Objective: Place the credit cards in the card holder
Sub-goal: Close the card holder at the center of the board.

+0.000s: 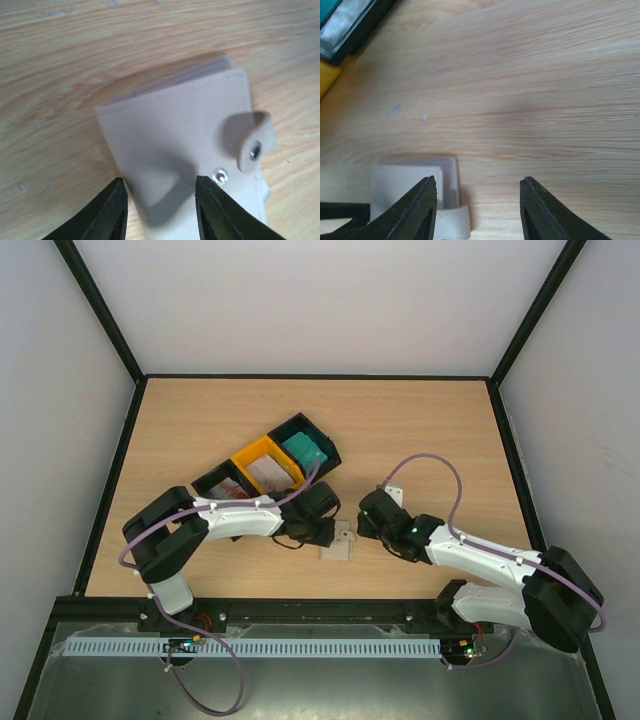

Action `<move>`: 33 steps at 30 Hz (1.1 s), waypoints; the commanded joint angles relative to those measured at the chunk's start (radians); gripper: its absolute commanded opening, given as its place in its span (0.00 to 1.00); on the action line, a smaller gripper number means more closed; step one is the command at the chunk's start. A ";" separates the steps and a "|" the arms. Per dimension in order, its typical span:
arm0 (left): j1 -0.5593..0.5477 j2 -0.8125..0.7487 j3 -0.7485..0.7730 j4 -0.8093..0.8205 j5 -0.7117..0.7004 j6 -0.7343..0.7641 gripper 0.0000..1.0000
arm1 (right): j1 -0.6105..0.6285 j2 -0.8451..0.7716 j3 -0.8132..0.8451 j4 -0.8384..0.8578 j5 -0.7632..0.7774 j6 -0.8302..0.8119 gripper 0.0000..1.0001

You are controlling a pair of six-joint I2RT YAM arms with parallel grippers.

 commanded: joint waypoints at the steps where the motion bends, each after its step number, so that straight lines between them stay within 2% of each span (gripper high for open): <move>1: 0.015 -0.066 0.013 -0.027 0.067 -0.027 0.42 | -0.004 0.027 0.032 0.035 -0.142 -0.111 0.45; 7: 0.041 -0.178 -0.067 0.007 0.019 -0.103 0.52 | 0.011 0.121 0.142 -0.053 -0.099 -0.117 0.59; 15: 0.134 -0.373 -0.264 0.067 -0.028 -0.200 0.55 | 0.101 0.337 0.317 -0.221 0.041 -0.090 0.61; 24: 0.215 -0.492 -0.366 0.096 0.002 -0.178 0.58 | 0.193 0.522 0.437 -0.369 0.090 -0.026 0.60; 29: 0.222 -0.493 -0.390 0.116 0.026 -0.164 0.57 | 0.227 0.554 0.482 -0.492 0.159 0.034 0.54; 33: 0.223 -0.501 -0.413 0.140 0.035 -0.167 0.57 | 0.227 0.553 0.485 -0.577 0.189 0.066 0.45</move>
